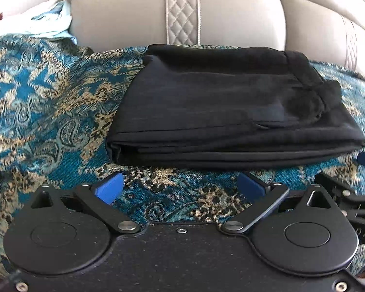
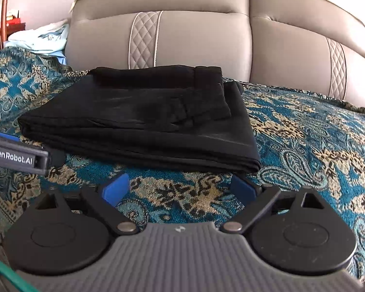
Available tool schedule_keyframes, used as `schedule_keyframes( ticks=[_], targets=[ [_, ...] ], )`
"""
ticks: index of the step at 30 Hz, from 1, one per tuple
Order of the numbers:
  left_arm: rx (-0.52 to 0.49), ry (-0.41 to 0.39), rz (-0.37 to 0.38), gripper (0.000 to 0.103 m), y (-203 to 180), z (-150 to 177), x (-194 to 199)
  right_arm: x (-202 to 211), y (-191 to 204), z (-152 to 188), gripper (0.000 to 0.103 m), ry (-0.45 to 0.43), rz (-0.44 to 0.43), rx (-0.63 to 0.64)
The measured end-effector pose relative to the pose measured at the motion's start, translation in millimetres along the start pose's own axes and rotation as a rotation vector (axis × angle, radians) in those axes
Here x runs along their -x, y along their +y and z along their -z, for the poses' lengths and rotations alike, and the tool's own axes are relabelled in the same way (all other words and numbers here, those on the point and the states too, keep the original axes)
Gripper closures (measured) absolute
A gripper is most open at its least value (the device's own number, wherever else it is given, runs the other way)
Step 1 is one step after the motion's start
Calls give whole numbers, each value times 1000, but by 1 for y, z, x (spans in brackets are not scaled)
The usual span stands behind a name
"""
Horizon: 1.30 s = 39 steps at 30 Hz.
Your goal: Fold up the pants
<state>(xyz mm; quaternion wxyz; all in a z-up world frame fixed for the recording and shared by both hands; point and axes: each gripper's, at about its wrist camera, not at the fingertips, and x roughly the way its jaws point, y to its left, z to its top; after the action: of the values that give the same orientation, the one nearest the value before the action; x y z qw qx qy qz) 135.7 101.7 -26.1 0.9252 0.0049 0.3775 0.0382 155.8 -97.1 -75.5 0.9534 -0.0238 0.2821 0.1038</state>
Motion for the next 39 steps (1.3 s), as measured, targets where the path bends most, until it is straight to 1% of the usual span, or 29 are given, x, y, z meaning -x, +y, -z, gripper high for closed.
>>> schedule_keyframes(
  ticks=[5,10,19,29,39],
  targets=[
    [2,-7,5,0,2,0,-2,-4,-1,0,2,9,7,11],
    [7,-11,17,0,4,0,-4,-7,0,0,0,11,10,8],
    [12,-6,25,0,5,-1,-6,-8,-1,-2,0,17,10,4],
    [17,-20,22,0,5,2,-5,-9,1,-2,0,18,14,3],
    [17,-11,24,0,6,0,-6,-9,1,-3,0,19,15,1]
  ],
)
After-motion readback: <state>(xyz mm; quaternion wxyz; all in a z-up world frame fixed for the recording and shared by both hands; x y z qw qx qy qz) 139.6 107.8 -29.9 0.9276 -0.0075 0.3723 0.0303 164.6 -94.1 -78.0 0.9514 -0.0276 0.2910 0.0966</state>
